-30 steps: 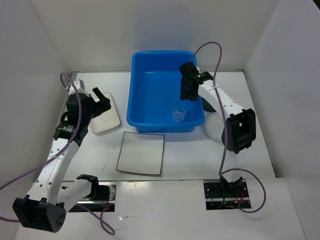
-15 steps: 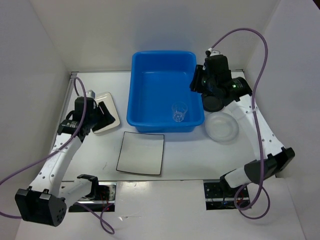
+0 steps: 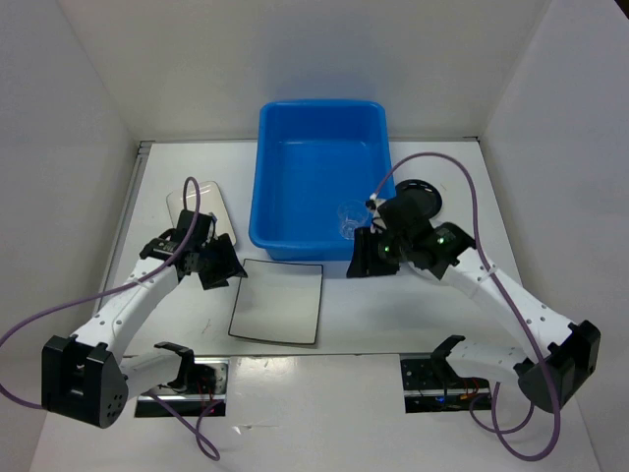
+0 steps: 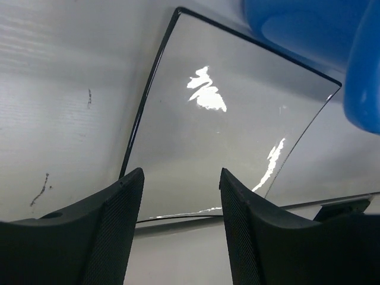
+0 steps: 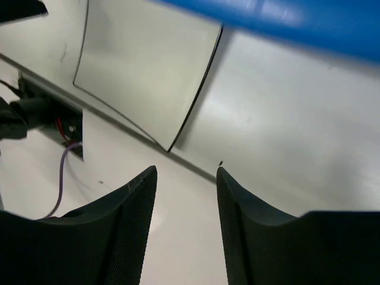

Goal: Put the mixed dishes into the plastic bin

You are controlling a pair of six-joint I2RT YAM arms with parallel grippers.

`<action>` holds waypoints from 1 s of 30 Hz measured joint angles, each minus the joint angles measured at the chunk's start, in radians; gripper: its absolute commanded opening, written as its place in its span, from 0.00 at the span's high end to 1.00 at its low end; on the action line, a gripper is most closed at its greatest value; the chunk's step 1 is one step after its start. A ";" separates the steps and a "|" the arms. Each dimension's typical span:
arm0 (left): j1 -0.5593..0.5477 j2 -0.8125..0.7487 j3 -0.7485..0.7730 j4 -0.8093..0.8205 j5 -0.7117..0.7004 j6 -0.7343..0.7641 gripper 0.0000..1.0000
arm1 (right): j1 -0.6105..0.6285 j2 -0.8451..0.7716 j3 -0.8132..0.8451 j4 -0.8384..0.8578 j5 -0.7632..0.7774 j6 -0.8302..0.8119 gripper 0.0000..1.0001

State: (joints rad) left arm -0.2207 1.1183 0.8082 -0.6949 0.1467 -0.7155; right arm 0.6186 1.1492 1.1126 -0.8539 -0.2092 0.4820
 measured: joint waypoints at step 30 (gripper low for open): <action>-0.034 0.063 -0.153 0.147 -0.171 -0.181 0.47 | 0.354 0.154 -0.404 0.480 0.101 0.460 0.51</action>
State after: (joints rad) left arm -0.2543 1.1816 0.6556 -0.5476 -0.0246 -0.8967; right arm 0.9726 1.3029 0.7086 -0.3740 -0.1078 0.9417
